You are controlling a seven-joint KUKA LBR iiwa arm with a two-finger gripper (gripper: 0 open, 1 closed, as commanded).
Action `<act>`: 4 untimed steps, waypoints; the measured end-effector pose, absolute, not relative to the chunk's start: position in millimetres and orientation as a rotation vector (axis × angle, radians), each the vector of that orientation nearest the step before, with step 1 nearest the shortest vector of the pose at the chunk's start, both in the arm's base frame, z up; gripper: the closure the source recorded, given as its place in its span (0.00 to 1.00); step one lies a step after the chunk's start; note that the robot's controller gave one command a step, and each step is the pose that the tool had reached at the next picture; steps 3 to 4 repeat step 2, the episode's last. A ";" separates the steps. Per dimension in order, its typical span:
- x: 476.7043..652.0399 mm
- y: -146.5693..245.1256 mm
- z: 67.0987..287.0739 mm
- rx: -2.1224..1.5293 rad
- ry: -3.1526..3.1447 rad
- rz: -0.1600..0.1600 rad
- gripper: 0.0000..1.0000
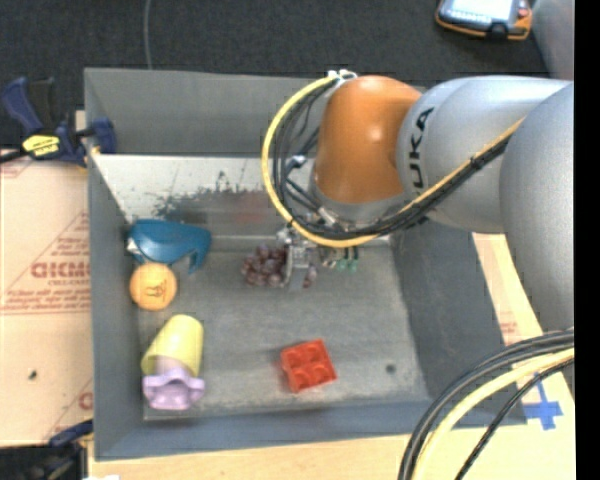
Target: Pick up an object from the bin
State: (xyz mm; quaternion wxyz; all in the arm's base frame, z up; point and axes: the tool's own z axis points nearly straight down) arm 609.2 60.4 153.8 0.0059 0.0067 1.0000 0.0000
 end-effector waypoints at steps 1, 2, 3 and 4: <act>609.4 60.2 171.8 0.020 3.128 0.000 1.00; 610.3 59.9 181.6 0.020 3.124 0.000 1.00; 610.3 59.9 181.6 0.020 3.124 0.000 1.00; 610.3 59.9 181.6 0.020 3.124 0.000 1.00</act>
Offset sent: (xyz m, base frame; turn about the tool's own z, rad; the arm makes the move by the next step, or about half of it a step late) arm 0.0000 -0.0001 0.0291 -0.0003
